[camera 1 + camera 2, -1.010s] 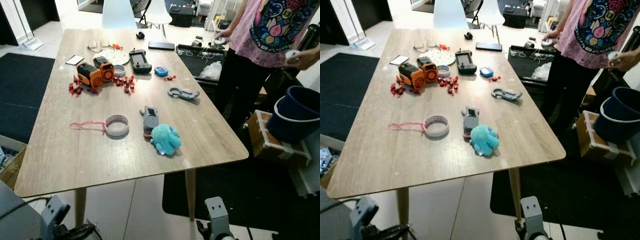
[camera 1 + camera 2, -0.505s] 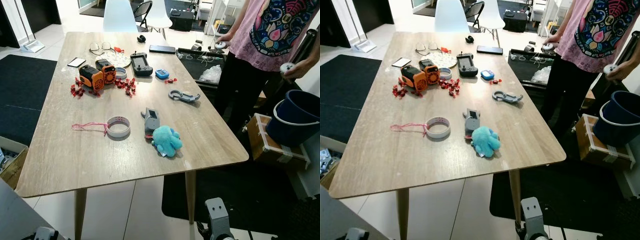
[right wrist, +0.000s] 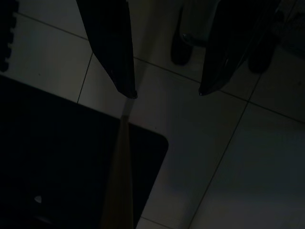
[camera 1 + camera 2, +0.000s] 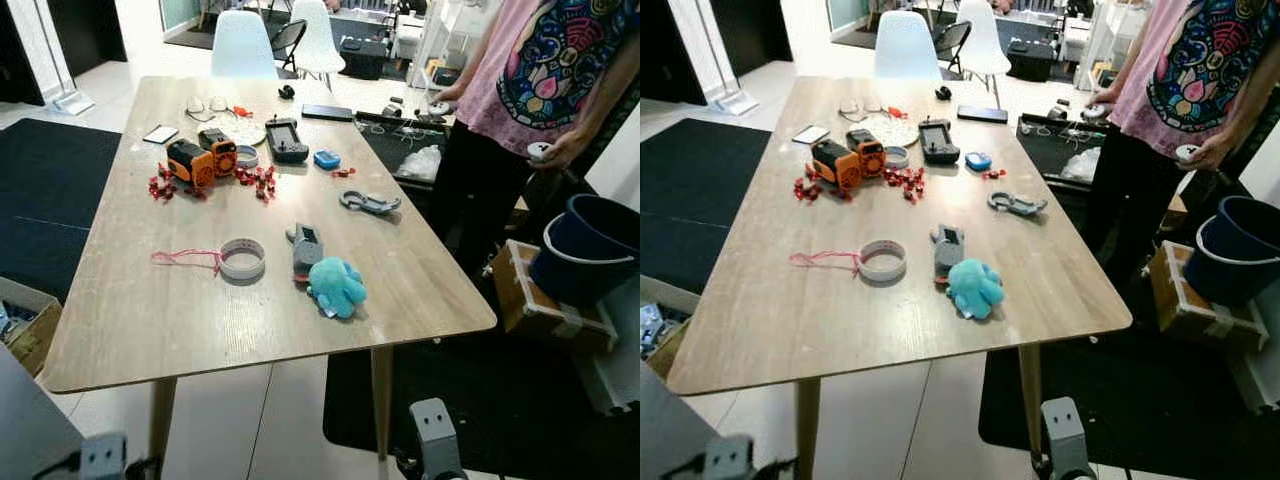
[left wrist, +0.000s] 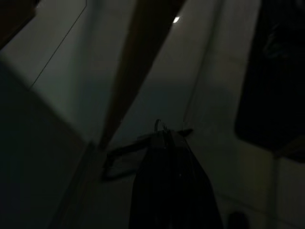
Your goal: Hang keys on a hook
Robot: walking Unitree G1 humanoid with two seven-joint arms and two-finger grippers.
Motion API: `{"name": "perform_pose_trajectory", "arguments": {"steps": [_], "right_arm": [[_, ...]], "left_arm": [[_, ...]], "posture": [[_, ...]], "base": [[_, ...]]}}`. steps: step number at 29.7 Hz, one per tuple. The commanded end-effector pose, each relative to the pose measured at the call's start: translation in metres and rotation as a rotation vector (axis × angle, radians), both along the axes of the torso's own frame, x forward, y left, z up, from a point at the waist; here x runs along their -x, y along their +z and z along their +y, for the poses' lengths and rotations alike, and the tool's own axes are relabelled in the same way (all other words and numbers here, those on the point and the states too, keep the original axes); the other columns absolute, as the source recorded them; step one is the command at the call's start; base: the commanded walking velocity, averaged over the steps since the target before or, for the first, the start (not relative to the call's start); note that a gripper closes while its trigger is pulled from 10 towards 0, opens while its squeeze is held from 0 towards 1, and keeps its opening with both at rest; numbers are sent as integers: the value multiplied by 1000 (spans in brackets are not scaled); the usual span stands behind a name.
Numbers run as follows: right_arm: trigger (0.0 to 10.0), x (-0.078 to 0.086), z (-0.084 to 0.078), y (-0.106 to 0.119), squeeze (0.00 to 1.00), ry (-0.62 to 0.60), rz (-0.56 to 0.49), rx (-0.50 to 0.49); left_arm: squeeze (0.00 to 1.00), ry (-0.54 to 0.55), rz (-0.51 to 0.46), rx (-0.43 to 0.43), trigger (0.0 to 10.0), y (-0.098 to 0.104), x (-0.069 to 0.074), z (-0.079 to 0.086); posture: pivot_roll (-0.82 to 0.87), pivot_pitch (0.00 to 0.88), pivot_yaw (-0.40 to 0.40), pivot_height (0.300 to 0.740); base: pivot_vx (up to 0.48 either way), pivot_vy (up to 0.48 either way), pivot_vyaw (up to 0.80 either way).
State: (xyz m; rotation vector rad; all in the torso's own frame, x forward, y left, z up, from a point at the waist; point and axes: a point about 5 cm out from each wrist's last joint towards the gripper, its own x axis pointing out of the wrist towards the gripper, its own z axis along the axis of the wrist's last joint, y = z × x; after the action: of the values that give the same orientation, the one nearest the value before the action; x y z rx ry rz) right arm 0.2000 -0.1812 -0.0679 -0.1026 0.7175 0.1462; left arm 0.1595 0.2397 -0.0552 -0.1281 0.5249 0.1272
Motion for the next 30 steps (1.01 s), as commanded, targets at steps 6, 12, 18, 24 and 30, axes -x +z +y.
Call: {"name": "perform_pose_trajectory", "arguments": {"steps": [6, 12, 18, 24, 30], "right_arm": [[10000, 11, -10, -7, 0, -151, 52, -17], [10000, 11, -15, -6, 0, -179, 41, -19], [10000, 7, -16, -4, 0, -209, 30, -24], [10000, 6, -9, -4, 0, -234, 23, -46], [10000, 11, 5, -8, 0, -260, 28, -91]], "left_arm": [[0, -54, 14, -70, 10000, -7, 2, -18], [0, -94, 47, -128, 10000, -12, 1, -27], [0, -181, 64, -122, 10000, -13, -4, -34], [0, -209, 77, -148, 10000, -12, -8, -29], [0, -152, 100, -155, 10000, -8, -17, -12]], "posture": [[63, 11, -62, 740], [70, 0, -69, 740], [75, 0, -7, 740], [79, 0, 41, 740], [79, 0, 80, 740]], "base": [[0, 0, 0], [0, 0, 0], [0, 0, 0], [0, 0, 0], [0, 0, 0]]}}
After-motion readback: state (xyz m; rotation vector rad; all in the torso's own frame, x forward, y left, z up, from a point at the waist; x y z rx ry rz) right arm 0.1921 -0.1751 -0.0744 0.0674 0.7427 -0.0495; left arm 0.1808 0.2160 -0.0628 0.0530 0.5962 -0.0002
